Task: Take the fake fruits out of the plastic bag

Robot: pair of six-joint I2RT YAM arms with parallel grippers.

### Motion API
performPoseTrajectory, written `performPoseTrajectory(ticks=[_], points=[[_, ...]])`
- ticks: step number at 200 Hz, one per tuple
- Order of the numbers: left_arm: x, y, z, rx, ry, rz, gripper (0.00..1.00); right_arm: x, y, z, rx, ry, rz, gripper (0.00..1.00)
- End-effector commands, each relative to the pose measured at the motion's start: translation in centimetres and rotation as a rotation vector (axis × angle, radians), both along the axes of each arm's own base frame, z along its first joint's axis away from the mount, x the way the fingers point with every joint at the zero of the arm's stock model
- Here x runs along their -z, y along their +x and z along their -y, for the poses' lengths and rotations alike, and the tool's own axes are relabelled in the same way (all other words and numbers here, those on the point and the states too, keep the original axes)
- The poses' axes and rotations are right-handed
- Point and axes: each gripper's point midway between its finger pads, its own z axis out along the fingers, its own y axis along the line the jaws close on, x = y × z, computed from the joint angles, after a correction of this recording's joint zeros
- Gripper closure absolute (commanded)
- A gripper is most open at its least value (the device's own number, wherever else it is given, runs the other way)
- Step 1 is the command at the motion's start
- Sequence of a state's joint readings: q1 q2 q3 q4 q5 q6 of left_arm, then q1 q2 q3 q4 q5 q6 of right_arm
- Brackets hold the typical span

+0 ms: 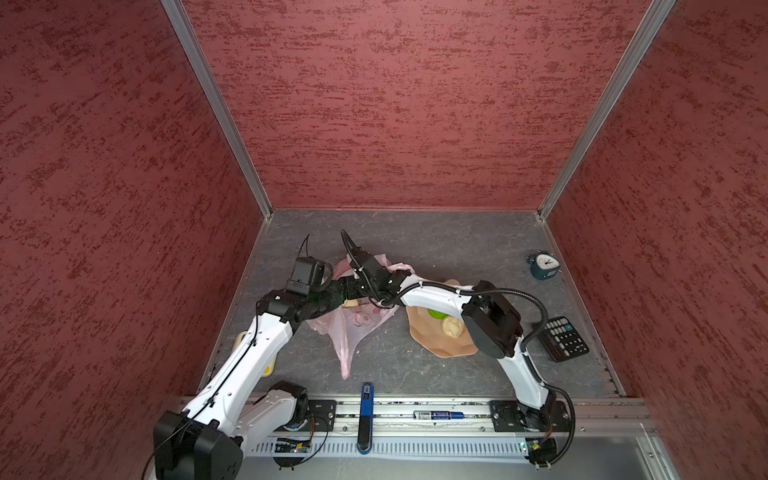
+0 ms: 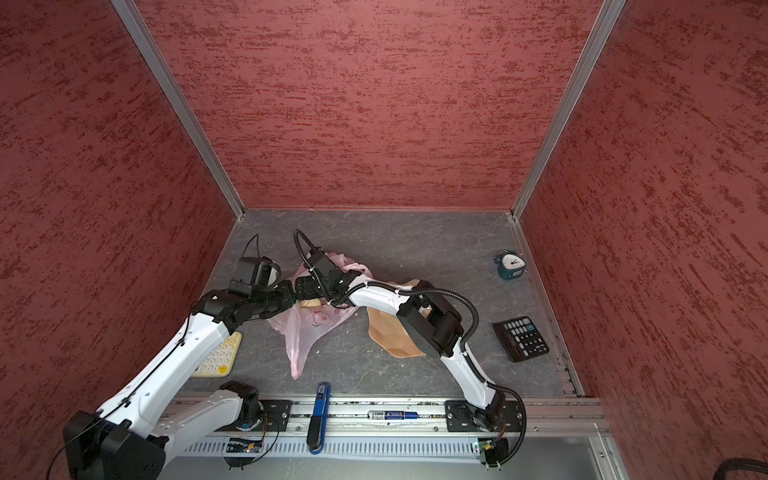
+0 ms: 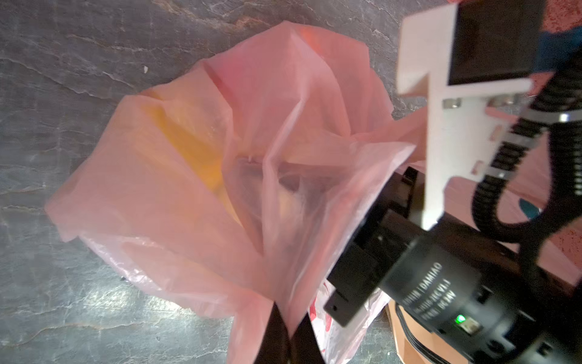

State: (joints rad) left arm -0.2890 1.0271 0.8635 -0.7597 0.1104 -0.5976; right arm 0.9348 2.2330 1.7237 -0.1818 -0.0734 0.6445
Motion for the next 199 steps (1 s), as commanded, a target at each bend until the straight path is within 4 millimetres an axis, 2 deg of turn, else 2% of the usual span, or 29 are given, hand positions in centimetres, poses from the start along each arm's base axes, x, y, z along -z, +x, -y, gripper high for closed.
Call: performPoseTrajectory(ticks=[1, 27, 80, 137, 175, 199], points=[[-0.2, 0.2, 0.9, 0.028, -0.024, 0.015, 1.00, -1.3, 2.1, -0.7, 0.076, 0.075, 0.030, 0.12], [-0.1, 0.4, 1.3, 0.038, -0.031, 0.021, 1.00, -0.7, 2.8, -1.0, 0.091, 0.116, 0.031, 0.11], [-0.2, 1.0, 2.2, 0.063, -0.037, 0.039, 1.00, -0.6, 3.8, -1.7, 0.087, 0.199, 0.034, 0.09], [0.0, 1.4, 2.3, 0.059, -0.028, 0.039, 1.00, 1.1, 4.4, -2.3, 0.080, 0.207, 0.010, 0.09], [1.2, 0.1, 0.9, 0.025, 0.023, -0.015, 1.00, 2.8, 5.0, -2.3, 0.111, 0.184, -0.007, 0.10], [2.8, -1.3, -1.4, -0.065, 0.070, -0.076, 1.00, 3.3, 5.3, -2.3, 0.136, 0.187, -0.017, 0.11]])
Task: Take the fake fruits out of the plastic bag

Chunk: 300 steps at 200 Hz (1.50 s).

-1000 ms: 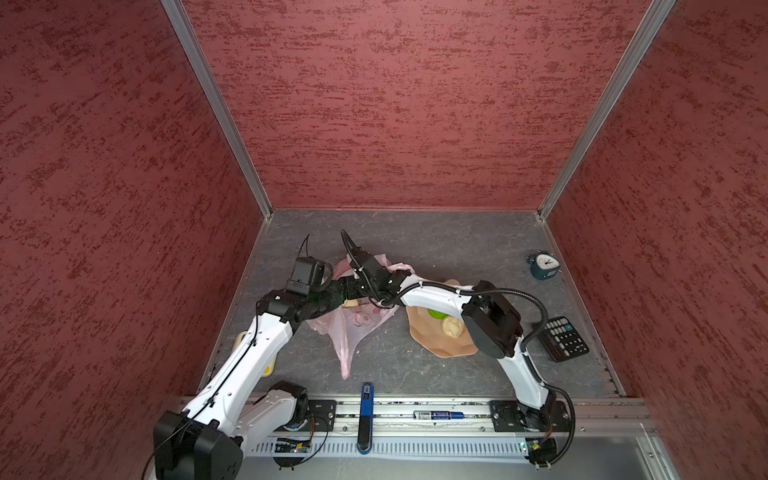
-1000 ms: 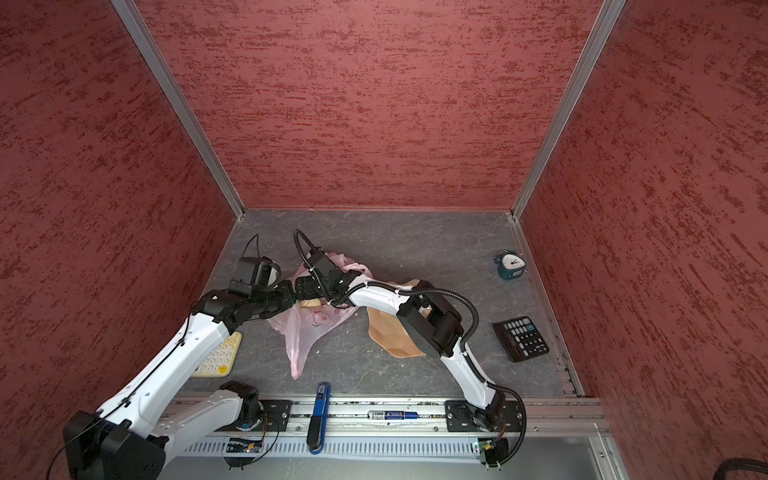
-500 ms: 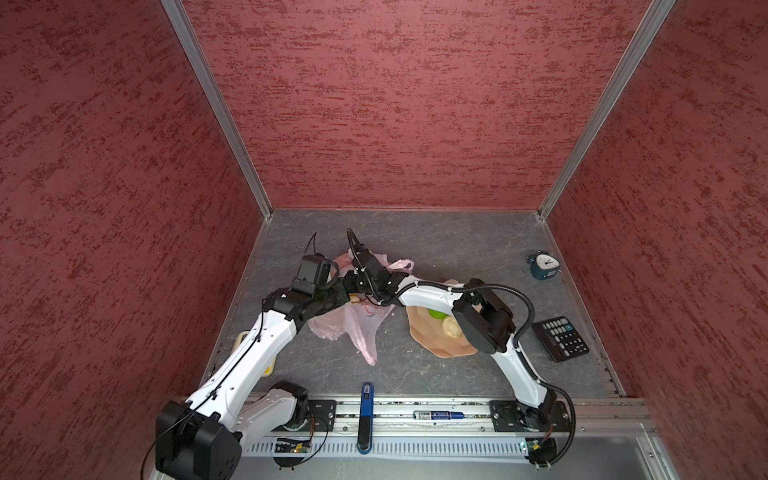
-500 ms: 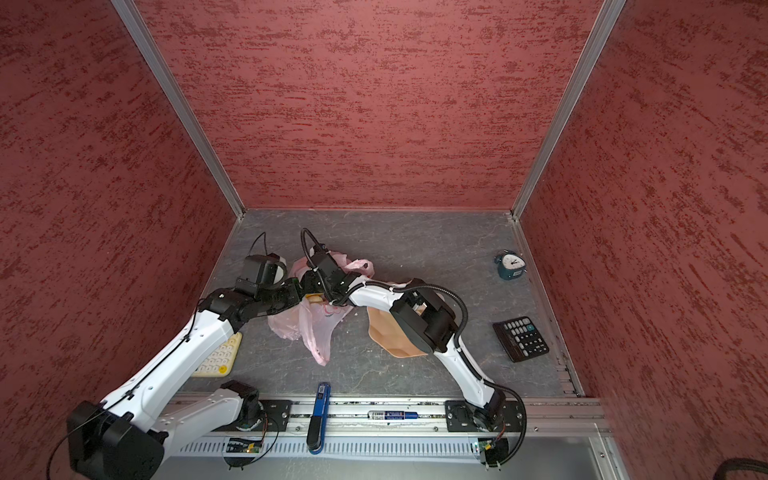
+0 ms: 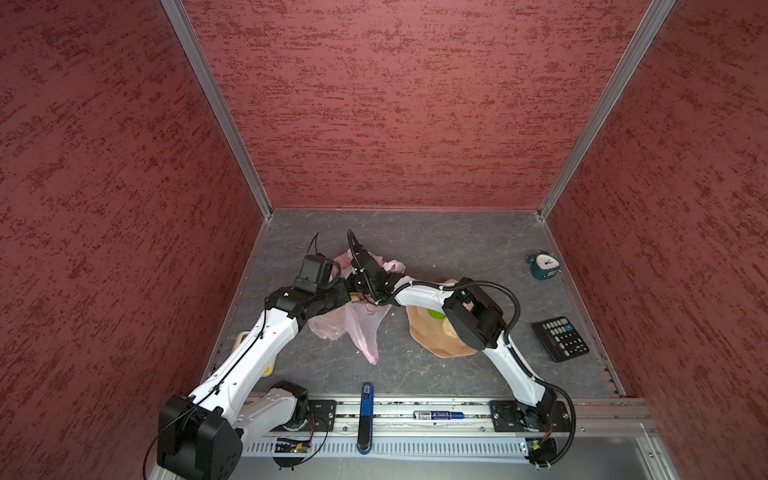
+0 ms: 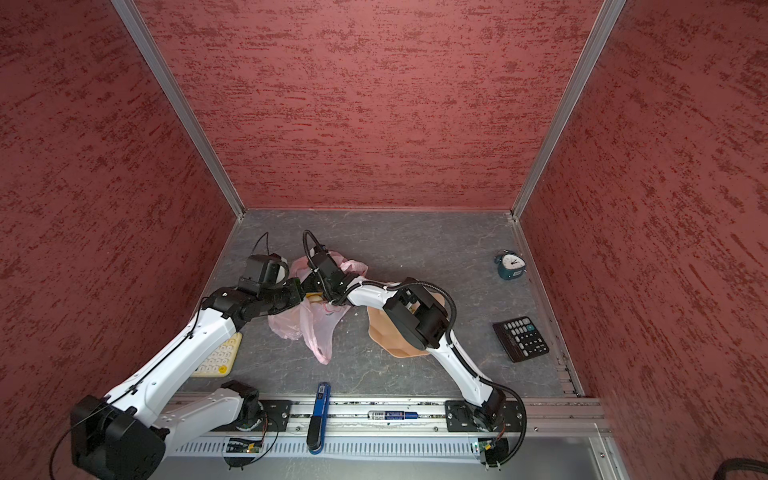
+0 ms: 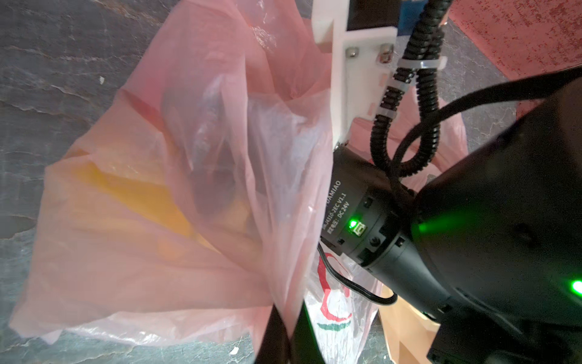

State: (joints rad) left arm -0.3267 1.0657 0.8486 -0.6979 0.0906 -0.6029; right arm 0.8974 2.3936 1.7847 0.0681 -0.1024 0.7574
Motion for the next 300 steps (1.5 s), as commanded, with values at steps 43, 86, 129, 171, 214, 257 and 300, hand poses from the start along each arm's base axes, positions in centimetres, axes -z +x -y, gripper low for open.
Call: performPoseTrajectory(ticks=[43, 86, 129, 171, 214, 257, 300], points=[[3.1, -3.2, -5.7, -0.249, 0.086, -0.101, 1.00, 2.0, 1.2, 0.1, 0.058, 0.005, -0.035, 0.12], [2.6, -2.0, -5.5, -0.253, 0.054, -0.065, 1.00, 2.1, 1.2, 0.1, 0.054, 0.002, -0.034, 0.12], [2.7, -1.9, -4.5, -0.208, 0.028, -0.060, 1.00, 2.0, 1.4, -0.2, 0.055, 0.018, -0.033, 0.12], [2.7, -1.2, -3.6, -0.170, 0.011, -0.033, 1.00, 2.2, 1.1, -1.4, 0.003, 0.042, -0.054, 0.11], [2.8, 0.0, -3.0, -0.147, 0.003, -0.015, 1.00, 2.7, 0.6, -2.6, -0.052, 0.060, -0.078, 0.10], [3.1, 0.5, -2.7, -0.133, -0.002, -0.007, 1.00, 3.5, 0.1, -3.3, -0.087, 0.055, -0.112, 0.10], [2.8, 1.2, -2.7, -0.127, 0.008, 0.020, 1.00, 4.1, -1.3, -3.7, -0.130, 0.034, -0.139, 0.13]])
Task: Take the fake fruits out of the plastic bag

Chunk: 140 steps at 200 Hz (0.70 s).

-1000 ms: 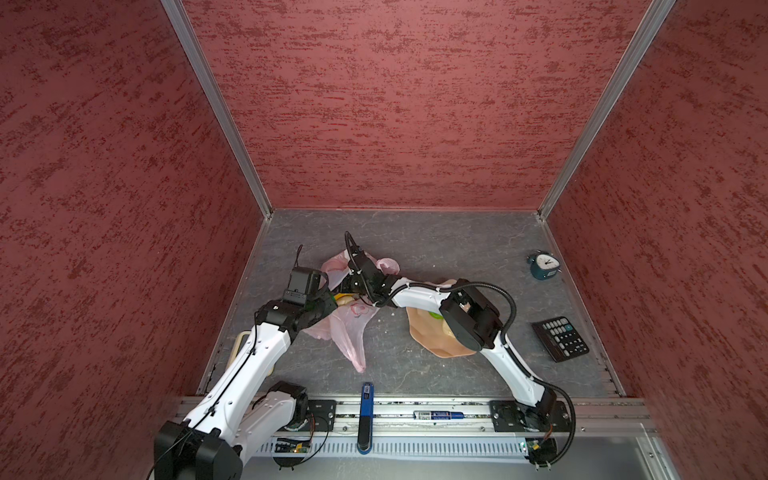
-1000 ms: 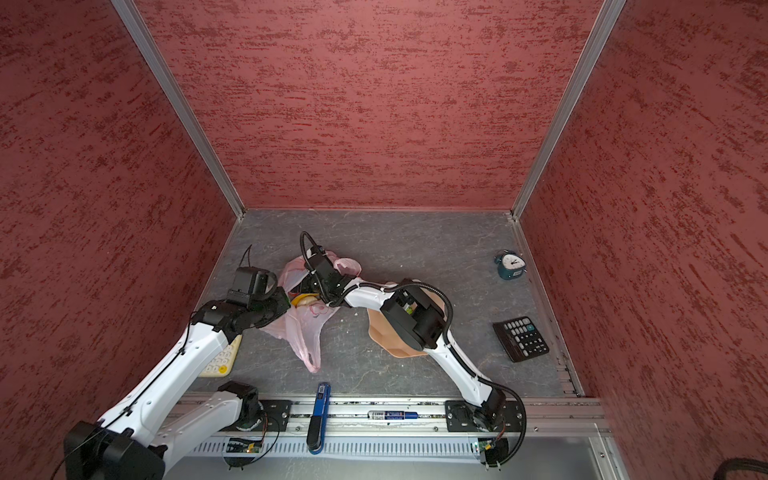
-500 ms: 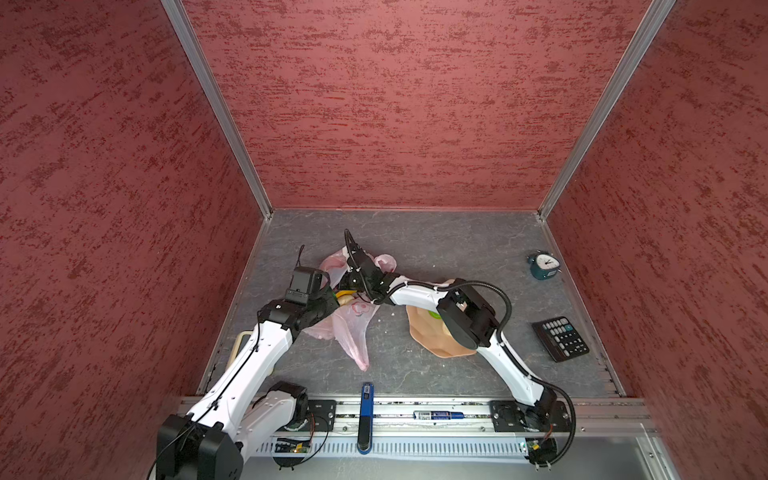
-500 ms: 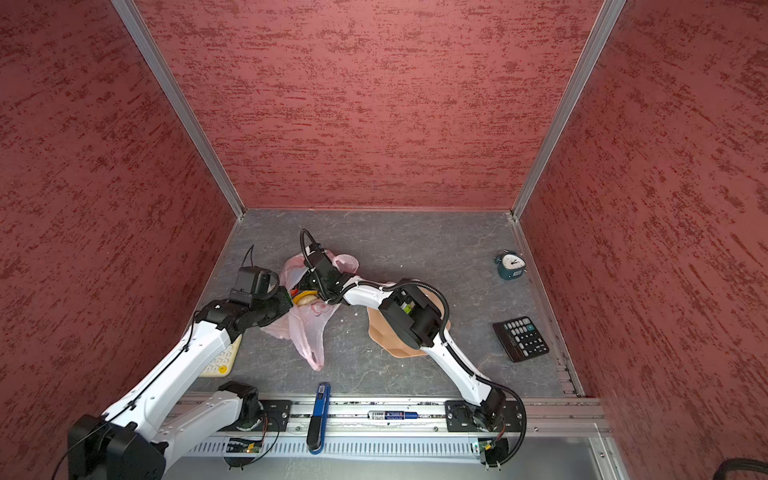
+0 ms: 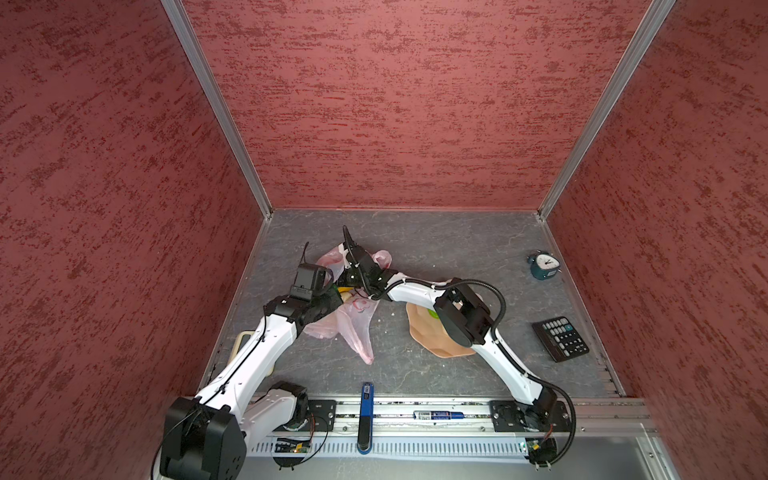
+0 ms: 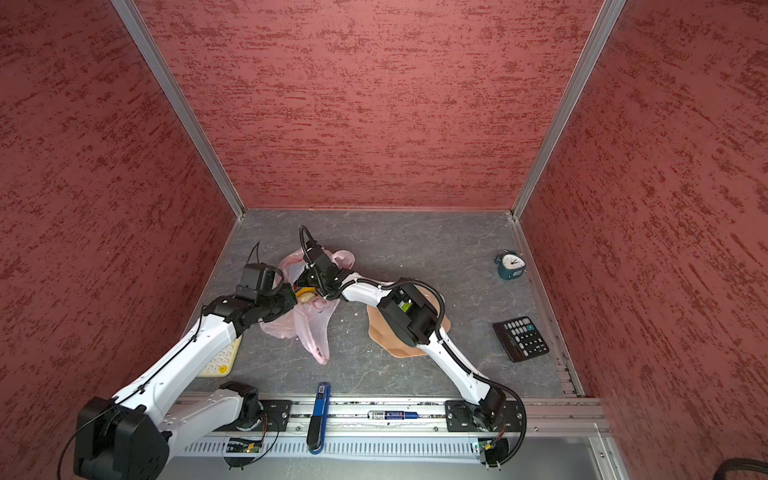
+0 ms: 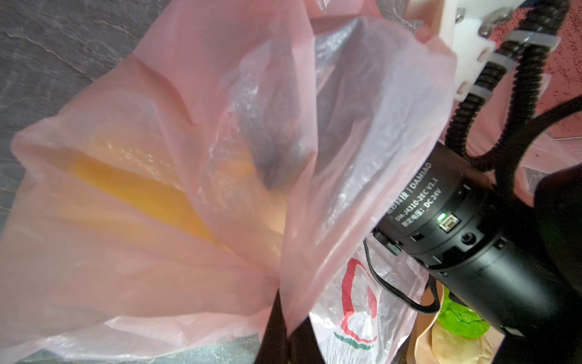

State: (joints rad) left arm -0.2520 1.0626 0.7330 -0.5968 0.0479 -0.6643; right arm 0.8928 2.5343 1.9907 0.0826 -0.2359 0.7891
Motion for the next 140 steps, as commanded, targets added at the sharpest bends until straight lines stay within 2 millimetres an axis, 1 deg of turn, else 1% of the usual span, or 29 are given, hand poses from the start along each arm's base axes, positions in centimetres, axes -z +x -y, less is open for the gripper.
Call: performPoseTrajectory(ticks=[1, 16, 45, 76, 97, 122, 140], points=[[-0.3, 0.7, 0.2, 0.022, 0.010, 0.036, 1.00, 4.7, -1.9, 0.3, -0.041, -0.086, -0.109, 0.13], [-0.7, 1.1, 0.1, 0.024, 0.020, 0.054, 1.00, 5.0, -2.7, 0.2, -0.071, -0.107, -0.114, 0.13], [-1.5, 1.7, 0.1, 0.032, 0.033, 0.085, 1.00, 4.7, -3.5, 0.2, -0.116, -0.121, -0.114, 0.13], [-1.8, 1.7, 0.2, 0.043, 0.036, 0.103, 1.00, 4.5, -4.2, -0.1, -0.167, -0.128, -0.120, 0.13], [-1.8, 1.6, 0.2, 0.050, 0.034, 0.111, 1.00, 4.8, -4.7, -0.5, -0.205, -0.135, -0.132, 0.13], [-2.0, 1.6, 0.3, 0.059, 0.036, 0.120, 1.00, 5.0, -5.2, -0.6, -0.237, -0.130, -0.148, 0.15], [-1.9, 1.7, 0.3, 0.060, 0.043, 0.121, 1.00, 5.0, -5.4, -0.6, -0.251, -0.135, -0.145, 0.20]])
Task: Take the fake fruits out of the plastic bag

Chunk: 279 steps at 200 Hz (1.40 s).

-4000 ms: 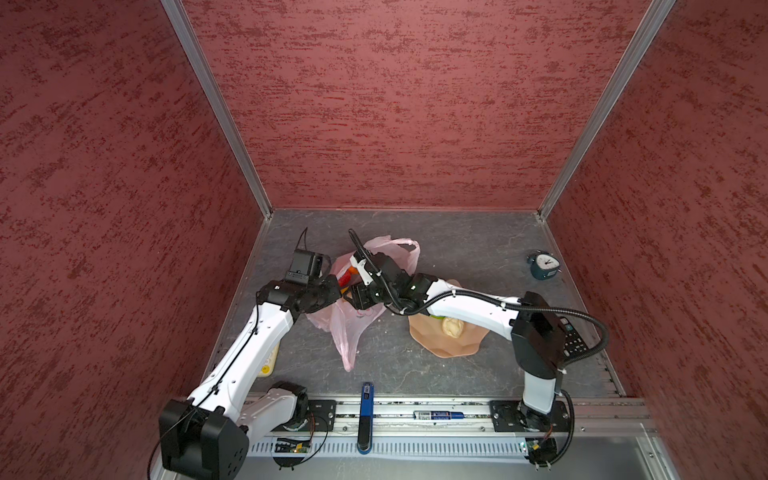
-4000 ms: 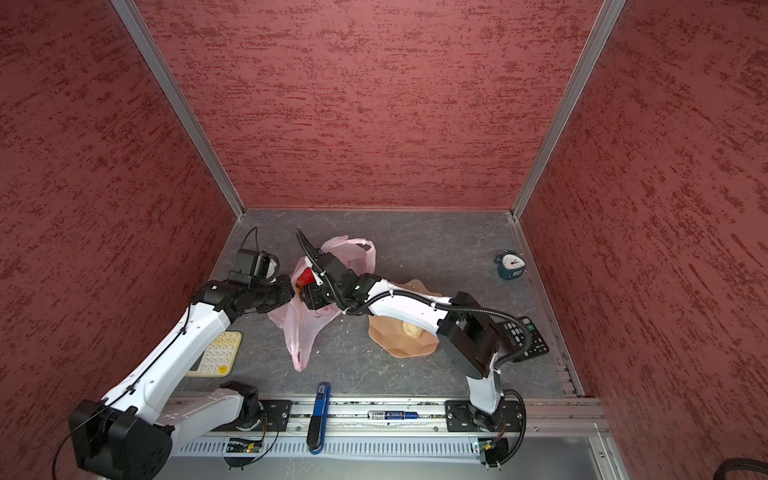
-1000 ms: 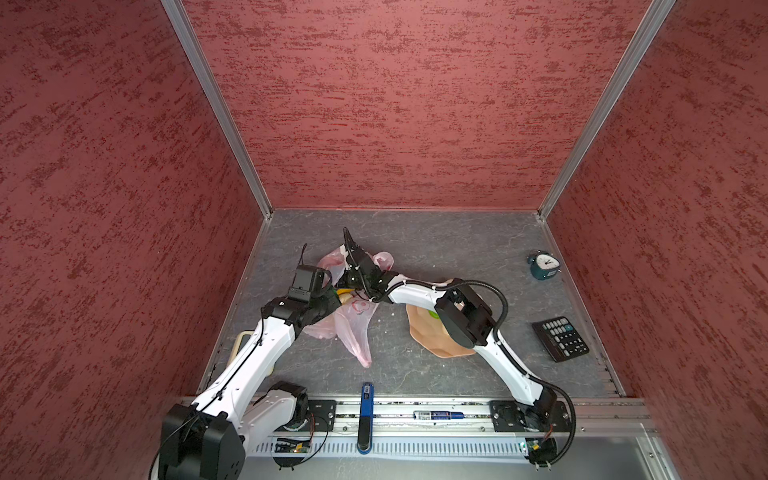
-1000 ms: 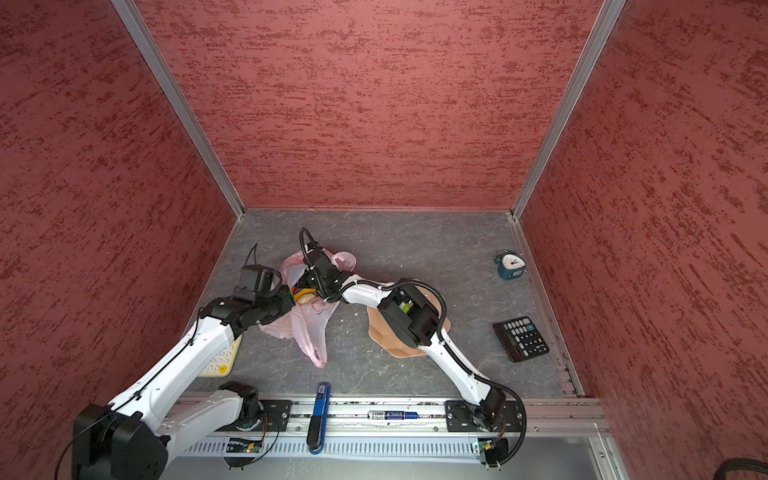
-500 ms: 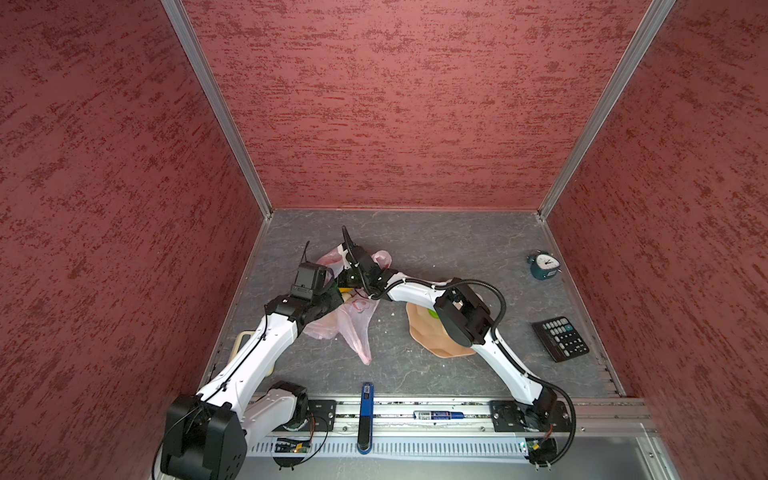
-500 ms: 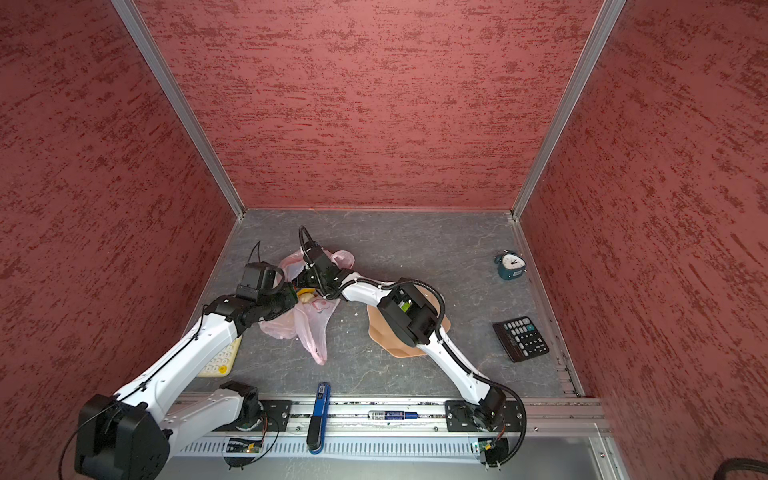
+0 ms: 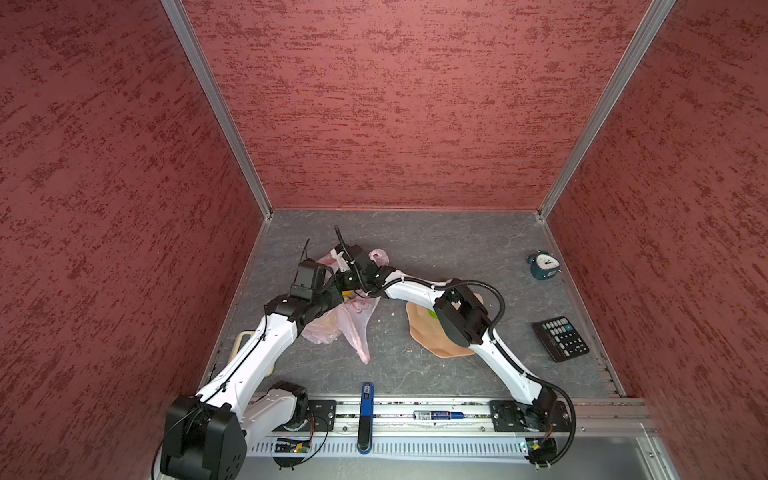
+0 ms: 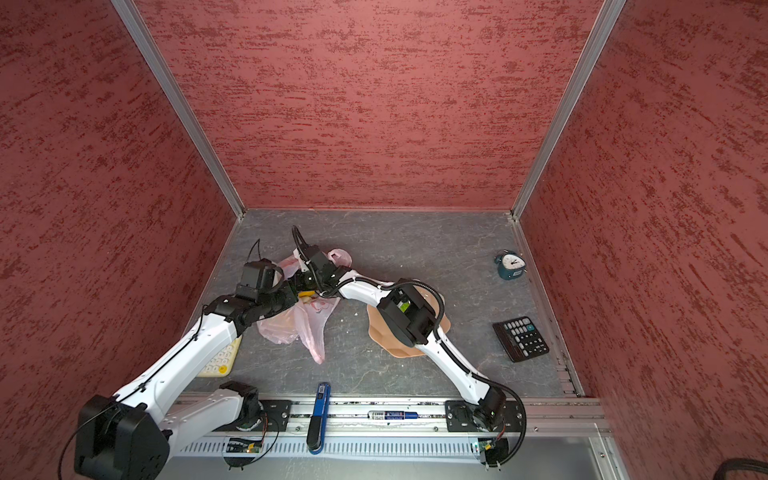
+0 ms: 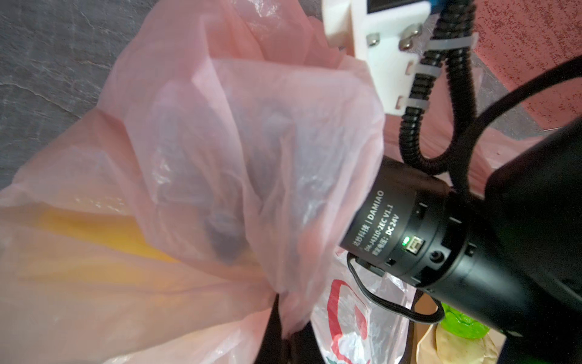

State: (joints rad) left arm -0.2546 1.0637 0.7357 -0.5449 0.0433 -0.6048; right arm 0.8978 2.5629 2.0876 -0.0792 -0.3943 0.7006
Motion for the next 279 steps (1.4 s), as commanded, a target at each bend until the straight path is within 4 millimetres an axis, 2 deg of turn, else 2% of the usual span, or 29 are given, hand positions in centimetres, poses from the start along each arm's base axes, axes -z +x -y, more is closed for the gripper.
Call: performPoseTrajectory(ticks=[1, 70, 148, 214, 240, 279], points=[[-1.1, 0.6, 0.0, 0.014, 0.017, 0.056, 1.00, 4.5, -2.5, 0.5, -0.066, -0.094, -0.094, 0.20], [-0.7, 0.7, -0.2, 0.006, 0.029, 0.050, 1.00, 4.5, -2.0, 1.1, -0.042, -0.099, -0.076, 0.45], [-0.6, 0.6, -0.4, 0.038, 0.048, 0.069, 1.00, 1.8, -0.1, 3.7, 0.056, -0.056, -0.022, 0.70], [-1.6, 0.6, 0.9, 0.161, 0.043, 0.159, 1.00, -0.3, 1.3, 7.2, 0.184, -0.054, 0.047, 0.79], [-2.1, 0.8, 1.3, 0.186, 0.036, 0.197, 1.00, -0.2, 1.8, 8.7, 0.235, -0.046, 0.045, 0.80], [-1.7, 1.2, 2.0, 0.226, 0.032, 0.195, 0.99, -0.2, 2.2, 9.6, 0.261, -0.028, 0.036, 0.81]])
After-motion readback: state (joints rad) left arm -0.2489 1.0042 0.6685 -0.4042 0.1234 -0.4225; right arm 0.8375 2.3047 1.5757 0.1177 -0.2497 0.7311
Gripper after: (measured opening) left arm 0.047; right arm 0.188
